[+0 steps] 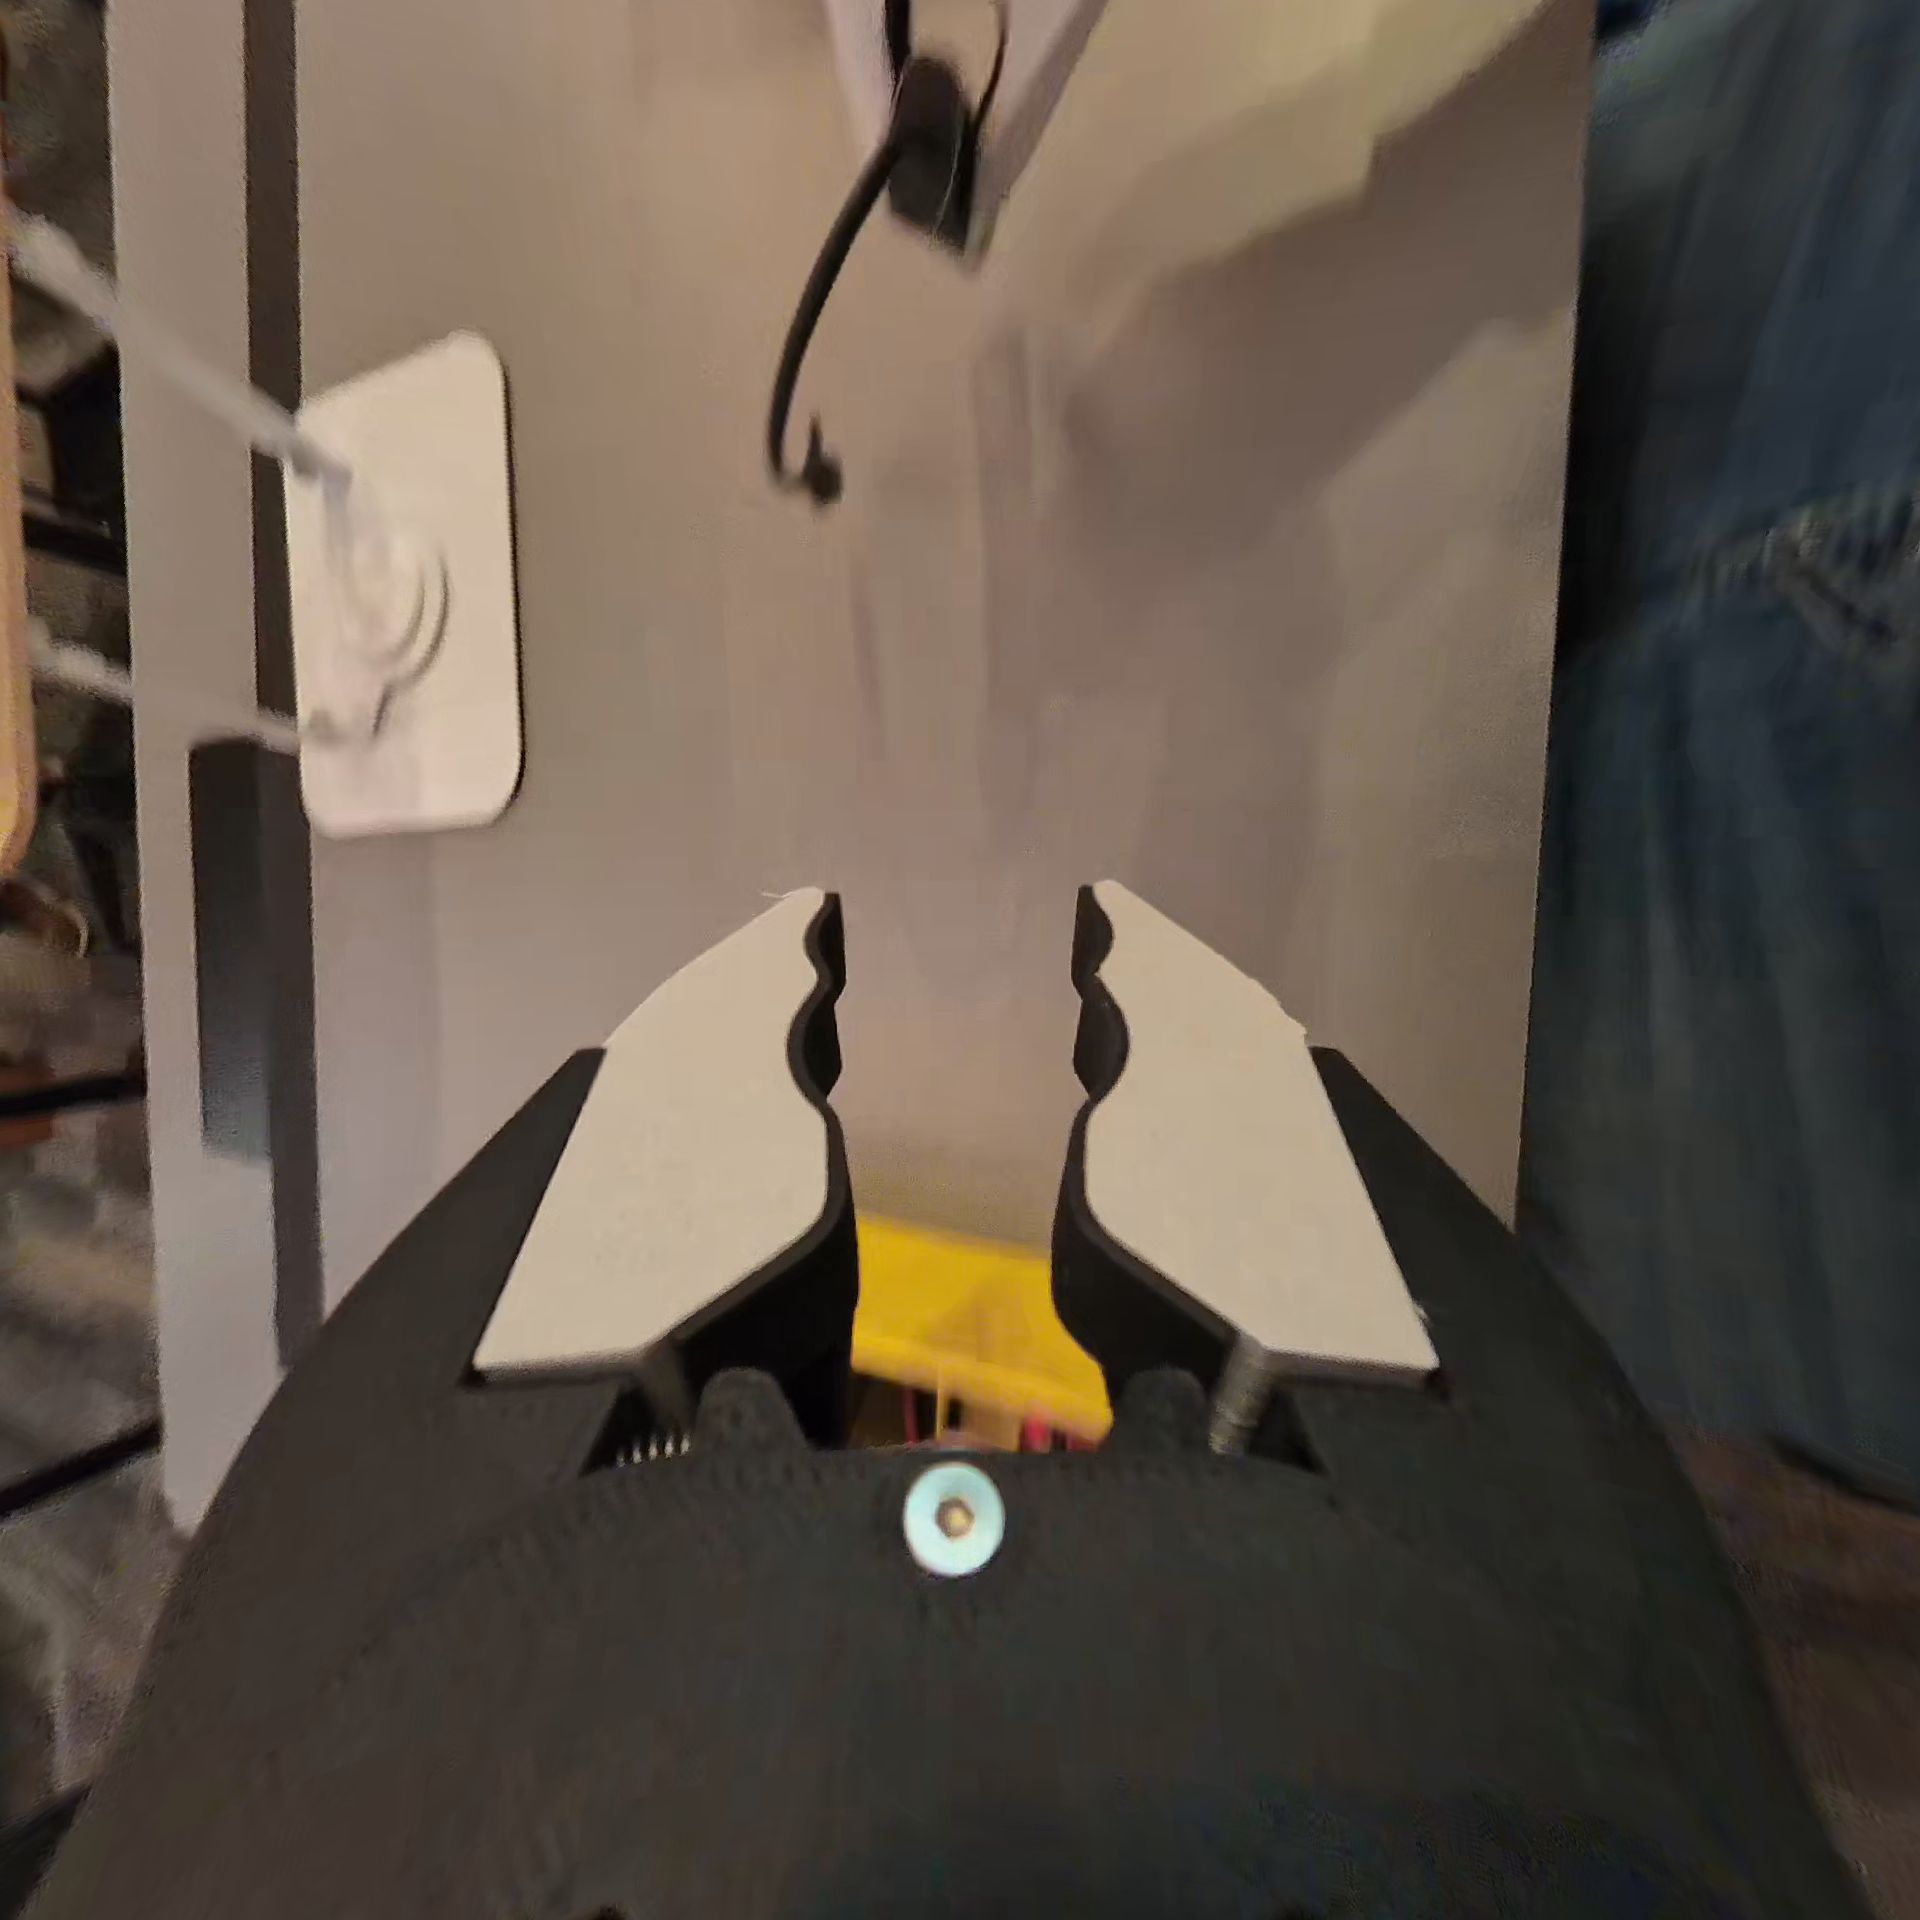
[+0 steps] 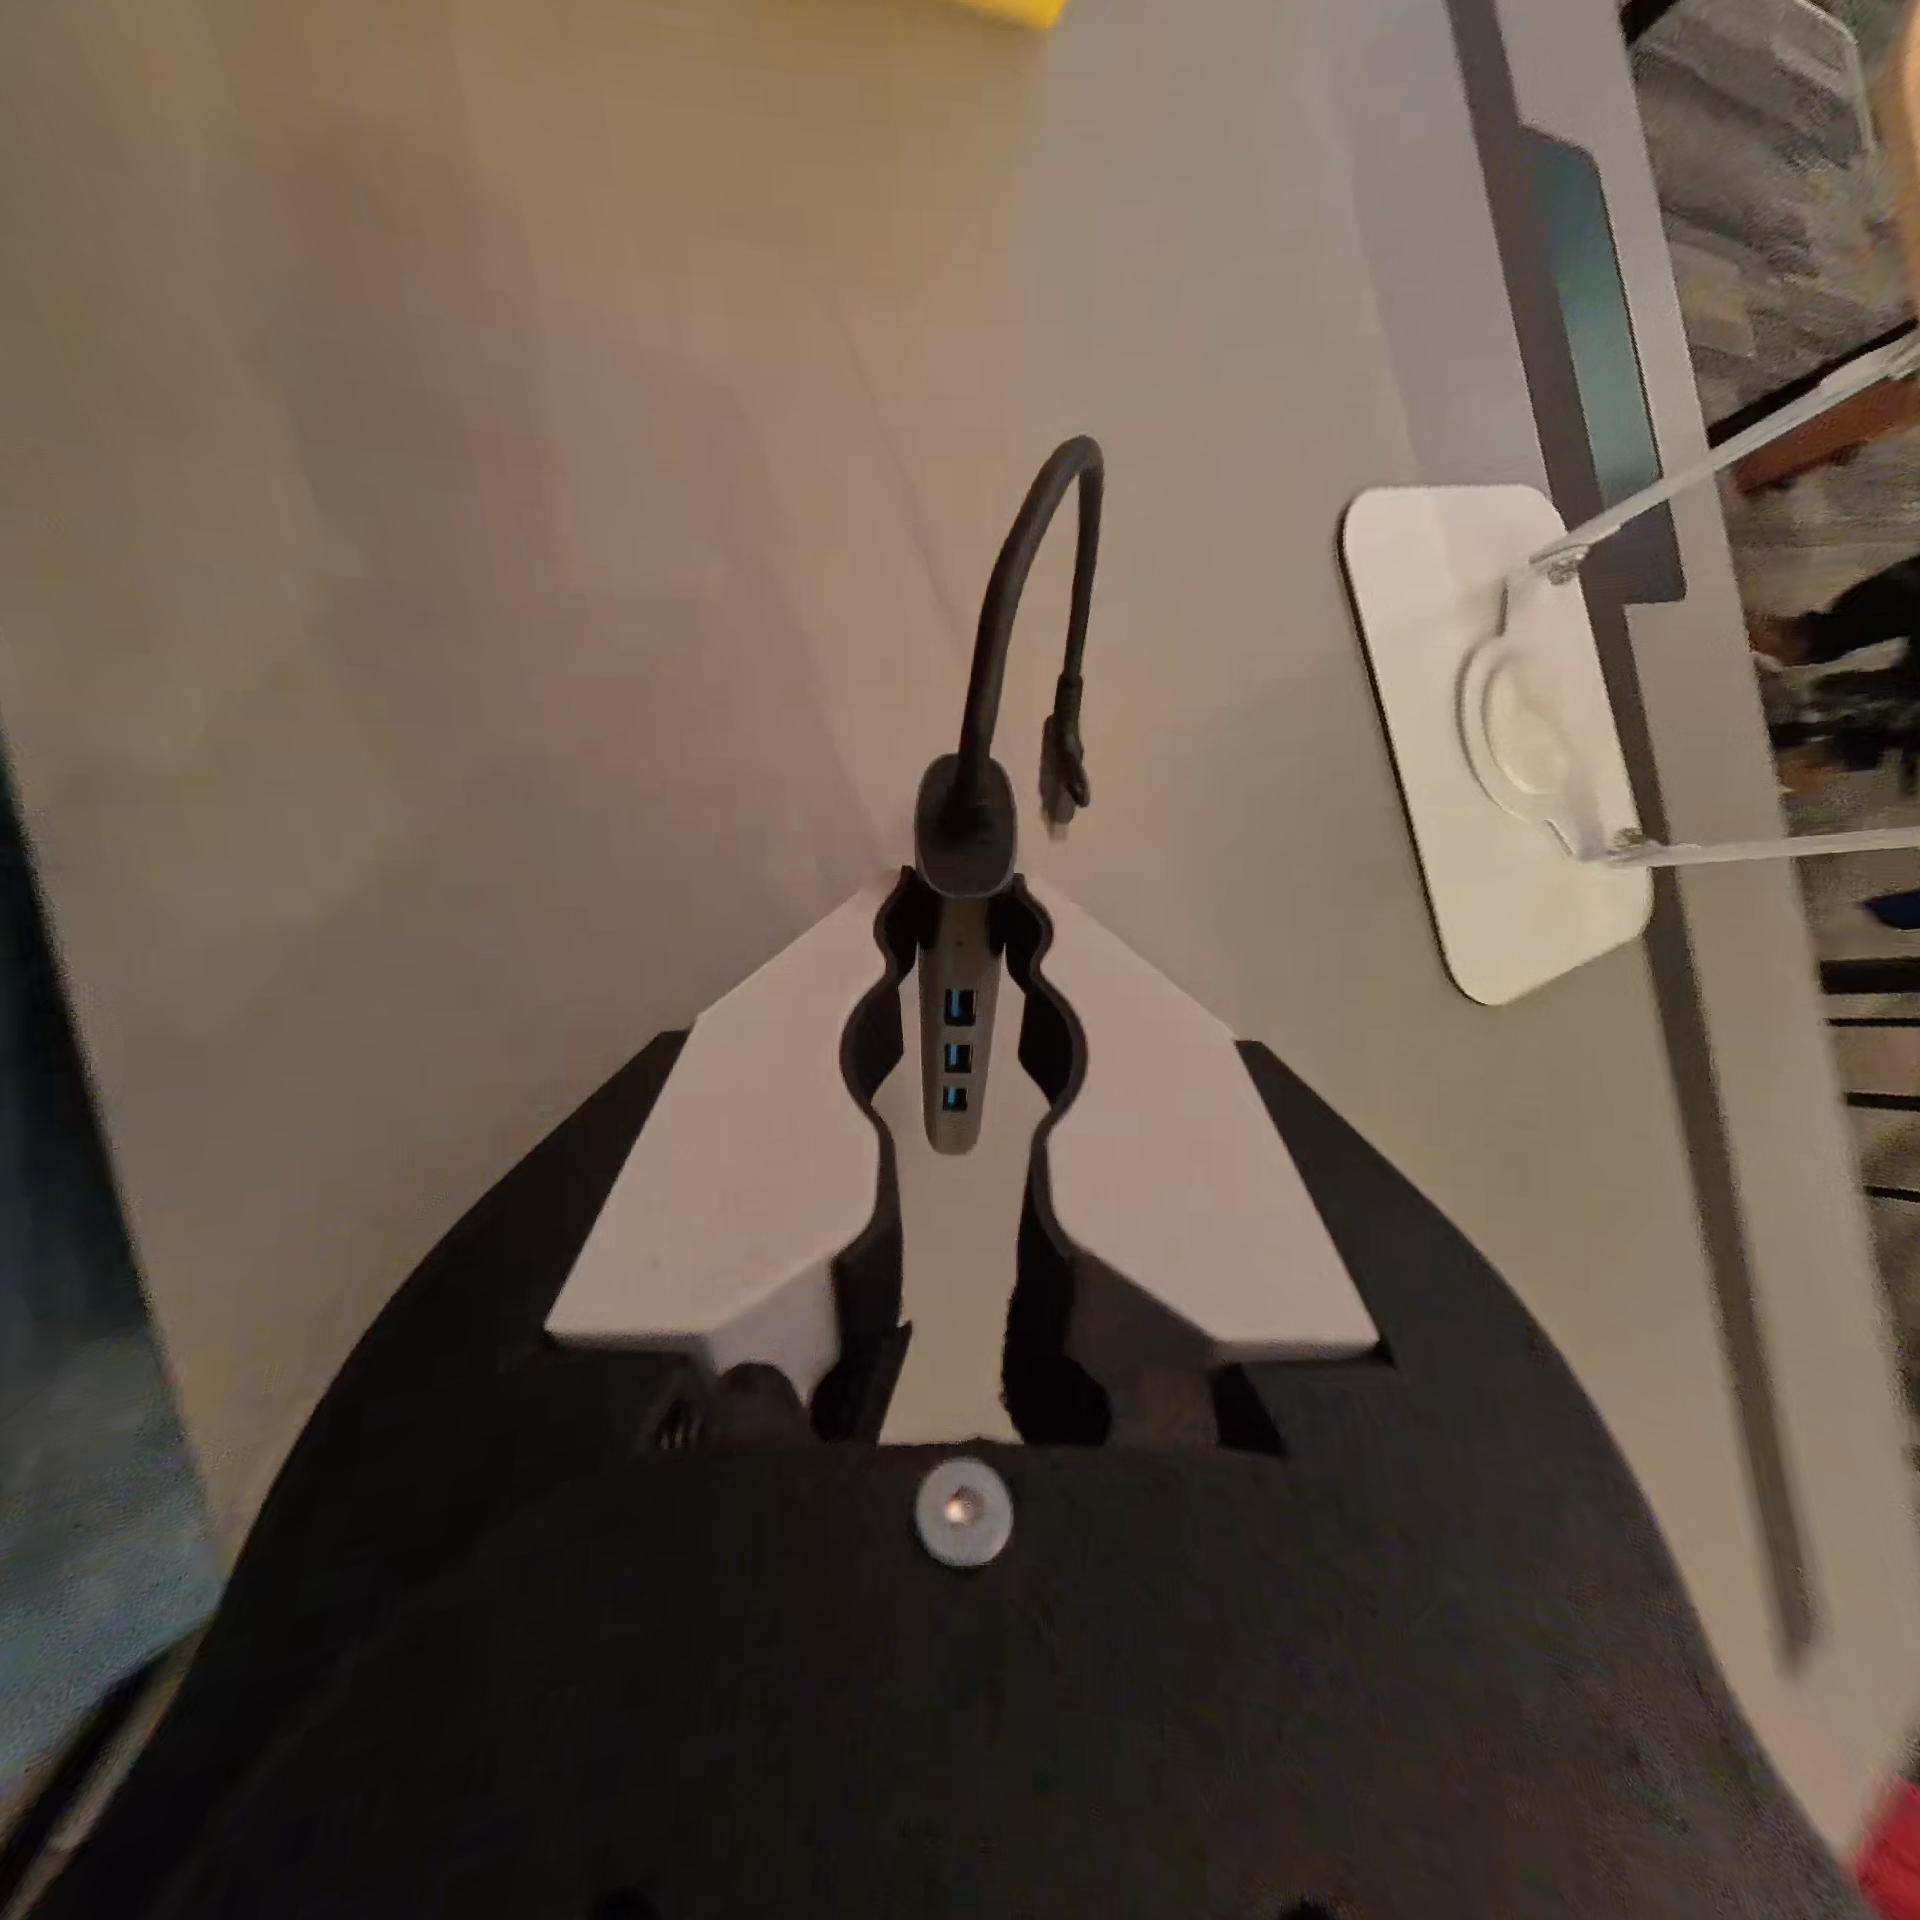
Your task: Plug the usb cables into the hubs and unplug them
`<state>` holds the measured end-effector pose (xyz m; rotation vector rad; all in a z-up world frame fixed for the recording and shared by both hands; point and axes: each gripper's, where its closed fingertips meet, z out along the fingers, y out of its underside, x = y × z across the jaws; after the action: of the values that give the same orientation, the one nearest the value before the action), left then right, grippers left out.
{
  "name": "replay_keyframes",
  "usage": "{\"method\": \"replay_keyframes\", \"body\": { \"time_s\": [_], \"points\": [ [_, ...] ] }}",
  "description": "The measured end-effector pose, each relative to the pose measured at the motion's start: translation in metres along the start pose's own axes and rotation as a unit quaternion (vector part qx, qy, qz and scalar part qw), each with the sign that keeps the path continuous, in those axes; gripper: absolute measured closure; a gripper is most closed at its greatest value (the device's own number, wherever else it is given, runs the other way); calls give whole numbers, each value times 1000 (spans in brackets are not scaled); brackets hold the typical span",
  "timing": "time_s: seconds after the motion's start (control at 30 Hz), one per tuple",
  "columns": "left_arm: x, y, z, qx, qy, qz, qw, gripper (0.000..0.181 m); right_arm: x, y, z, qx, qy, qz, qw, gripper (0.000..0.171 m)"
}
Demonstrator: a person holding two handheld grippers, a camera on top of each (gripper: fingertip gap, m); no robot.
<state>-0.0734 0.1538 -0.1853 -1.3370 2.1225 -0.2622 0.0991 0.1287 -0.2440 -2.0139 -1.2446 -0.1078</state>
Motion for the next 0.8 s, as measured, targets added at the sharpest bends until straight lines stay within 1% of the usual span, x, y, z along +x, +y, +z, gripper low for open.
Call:
{"method": "replay_keyframes", "body": {
  "time_s": [0.1,0.17,0.27,0.37,0.43,0.53,0.57,0.67,0.7,0.77,0.8],
  "points": [
    [-7,69,-40,-80,5,-21,997,139,-4,19,11,-49,13,-43,998,157],
    [2,114,-56,-128,42,-41,990,131,-9,23,17,-50,8,-46,998,157],
    [16,172,-64,-210,75,-49,974,117,-17,28,24,-69,0,-63,996,157],
    [25,210,-61,-259,94,-43,960,112,-24,32,29,-80,-9,-78,994,157],
    [27,226,-54,-274,98,-42,956,112,-27,36,31,-90,-17,-80,993,156],
    [33,236,-39,-278,114,-38,953,113,-36,43,35,-107,-35,-88,990,156],
    [34,241,-36,-290,118,-29,949,114,-39,44,36,-109,-39,-88,989,155],
    [34,250,-26,-307,122,-17,944,120,-44,46,40,-114,-48,-87,989,154],
    [35,252,-22,-310,131,-17,942,123,-46,46,41,-116,-51,-87,988,154],
    [42,257,-18,-317,160,-33,934,135,-47,47,42,-119,-53,-86,988,153],
    [44,257,-16,-316,172,-42,932,149,-47,47,42,-119,-53,-85,988,153]
  ]
}}
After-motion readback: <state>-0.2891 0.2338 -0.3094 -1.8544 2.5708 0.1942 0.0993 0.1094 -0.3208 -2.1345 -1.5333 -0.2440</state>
